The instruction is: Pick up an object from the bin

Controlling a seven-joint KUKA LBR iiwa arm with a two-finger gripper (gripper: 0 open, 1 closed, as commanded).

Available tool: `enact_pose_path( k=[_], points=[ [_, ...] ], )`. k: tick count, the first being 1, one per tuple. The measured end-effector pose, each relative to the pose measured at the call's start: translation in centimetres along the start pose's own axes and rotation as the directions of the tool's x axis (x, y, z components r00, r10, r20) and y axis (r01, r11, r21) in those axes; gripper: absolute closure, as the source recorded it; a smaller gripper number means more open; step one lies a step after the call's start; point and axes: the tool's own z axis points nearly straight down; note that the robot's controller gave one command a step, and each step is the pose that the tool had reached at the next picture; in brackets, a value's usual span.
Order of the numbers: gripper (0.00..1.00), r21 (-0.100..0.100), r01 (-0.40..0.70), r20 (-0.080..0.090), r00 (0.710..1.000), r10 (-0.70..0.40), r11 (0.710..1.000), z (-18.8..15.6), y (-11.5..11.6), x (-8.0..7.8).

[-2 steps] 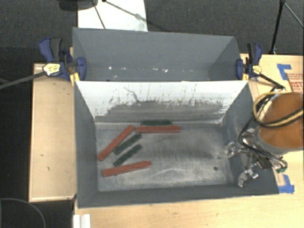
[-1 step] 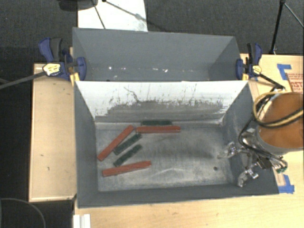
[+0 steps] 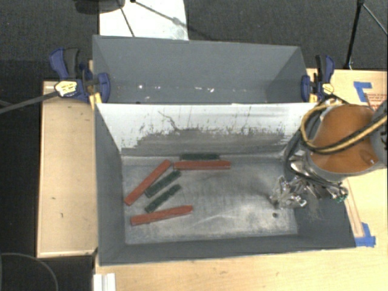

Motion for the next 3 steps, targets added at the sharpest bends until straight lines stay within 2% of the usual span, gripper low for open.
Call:
enact_pose_path(
  k=[1, 2, 3],
  points=[
    [1.00, 0.000, 0.002, 0.000, 1.000, -0.002, 1.000, 0.0, 0.0, 0.0],
    [1.00, -0.011, 0.057, -0.015, 0.998, -0.058, 0.998, -1.6, 0.6, -1.1],
    [1.00, -0.010, 0.147, -0.009, 0.989, -0.148, 0.989, -7.1, 1.2, -4.8]
  ],
)
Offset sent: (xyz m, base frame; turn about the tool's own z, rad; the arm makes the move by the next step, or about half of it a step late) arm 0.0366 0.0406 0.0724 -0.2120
